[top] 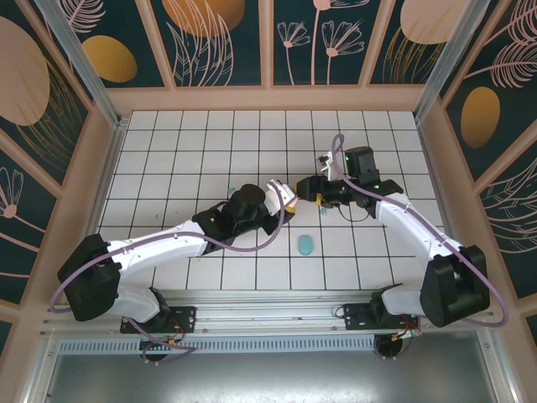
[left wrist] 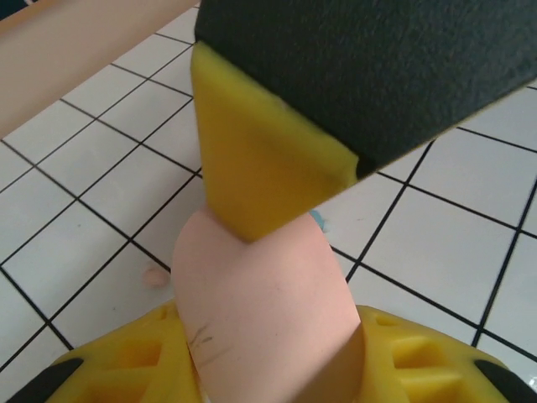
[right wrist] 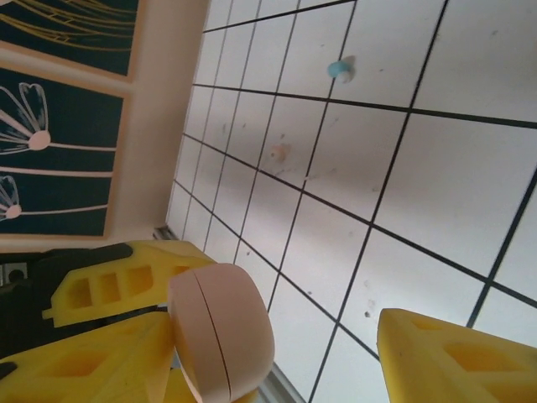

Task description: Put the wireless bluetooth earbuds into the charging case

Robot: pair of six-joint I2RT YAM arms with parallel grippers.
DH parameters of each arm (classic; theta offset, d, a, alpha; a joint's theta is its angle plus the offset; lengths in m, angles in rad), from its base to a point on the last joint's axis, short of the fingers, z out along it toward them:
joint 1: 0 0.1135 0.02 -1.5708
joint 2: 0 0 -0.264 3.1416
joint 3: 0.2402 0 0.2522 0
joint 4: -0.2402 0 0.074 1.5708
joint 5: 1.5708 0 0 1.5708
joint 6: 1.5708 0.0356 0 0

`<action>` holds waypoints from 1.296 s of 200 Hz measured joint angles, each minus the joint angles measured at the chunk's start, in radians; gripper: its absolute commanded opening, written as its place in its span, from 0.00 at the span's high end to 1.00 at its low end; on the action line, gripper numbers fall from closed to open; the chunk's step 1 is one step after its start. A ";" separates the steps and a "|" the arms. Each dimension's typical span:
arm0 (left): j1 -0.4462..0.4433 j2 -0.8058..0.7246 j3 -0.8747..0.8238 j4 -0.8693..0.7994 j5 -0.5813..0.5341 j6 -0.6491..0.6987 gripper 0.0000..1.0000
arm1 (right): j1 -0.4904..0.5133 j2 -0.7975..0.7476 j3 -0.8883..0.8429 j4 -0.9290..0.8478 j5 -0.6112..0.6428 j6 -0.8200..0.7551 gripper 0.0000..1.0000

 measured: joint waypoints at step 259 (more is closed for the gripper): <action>0.156 -0.160 0.100 0.029 -0.058 -0.103 0.01 | 0.021 -0.053 0.006 0.321 -0.010 0.549 0.86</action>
